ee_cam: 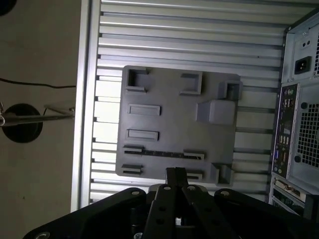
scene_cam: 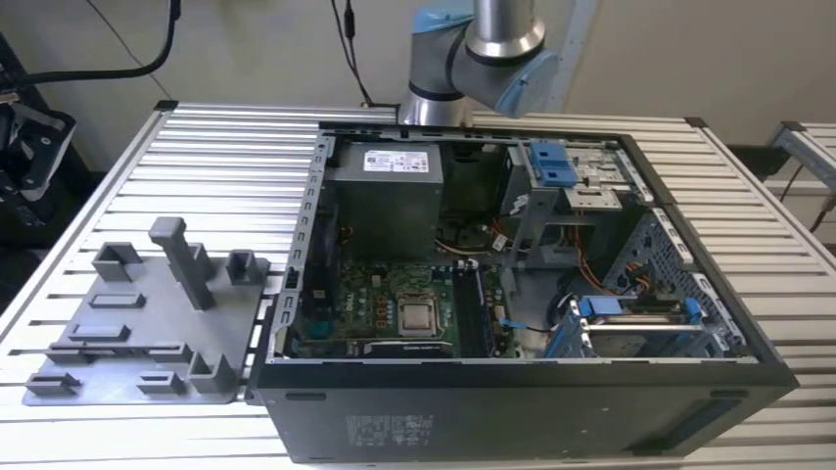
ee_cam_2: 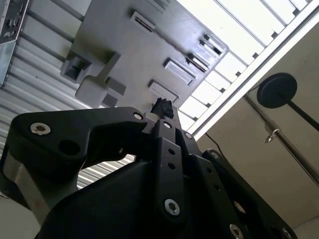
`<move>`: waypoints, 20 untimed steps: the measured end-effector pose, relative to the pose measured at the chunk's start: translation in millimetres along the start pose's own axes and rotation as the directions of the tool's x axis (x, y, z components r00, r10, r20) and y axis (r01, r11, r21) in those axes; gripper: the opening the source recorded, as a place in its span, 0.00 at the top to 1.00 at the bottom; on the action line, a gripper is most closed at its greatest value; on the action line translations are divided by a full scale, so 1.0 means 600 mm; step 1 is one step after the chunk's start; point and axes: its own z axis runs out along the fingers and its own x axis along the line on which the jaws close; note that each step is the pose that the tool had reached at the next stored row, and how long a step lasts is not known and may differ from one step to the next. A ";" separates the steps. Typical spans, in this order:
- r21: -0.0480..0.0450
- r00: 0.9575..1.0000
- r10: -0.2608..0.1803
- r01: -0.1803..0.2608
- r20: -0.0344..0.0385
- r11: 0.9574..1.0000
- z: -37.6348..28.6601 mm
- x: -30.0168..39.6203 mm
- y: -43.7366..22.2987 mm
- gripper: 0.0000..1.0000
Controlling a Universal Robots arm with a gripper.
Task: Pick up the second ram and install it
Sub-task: 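Pick up the second ram and move it above second insertion slot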
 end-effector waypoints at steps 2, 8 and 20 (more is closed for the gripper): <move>0.000 1.000 0.000 0.000 0.000 1.000 0.000 0.000 0.000 0.89; 0.000 1.000 -0.019 0.019 -0.001 1.000 0.000 0.000 0.000 0.89; 0.000 0.994 -0.107 0.107 -0.006 0.994 0.000 0.000 0.000 0.89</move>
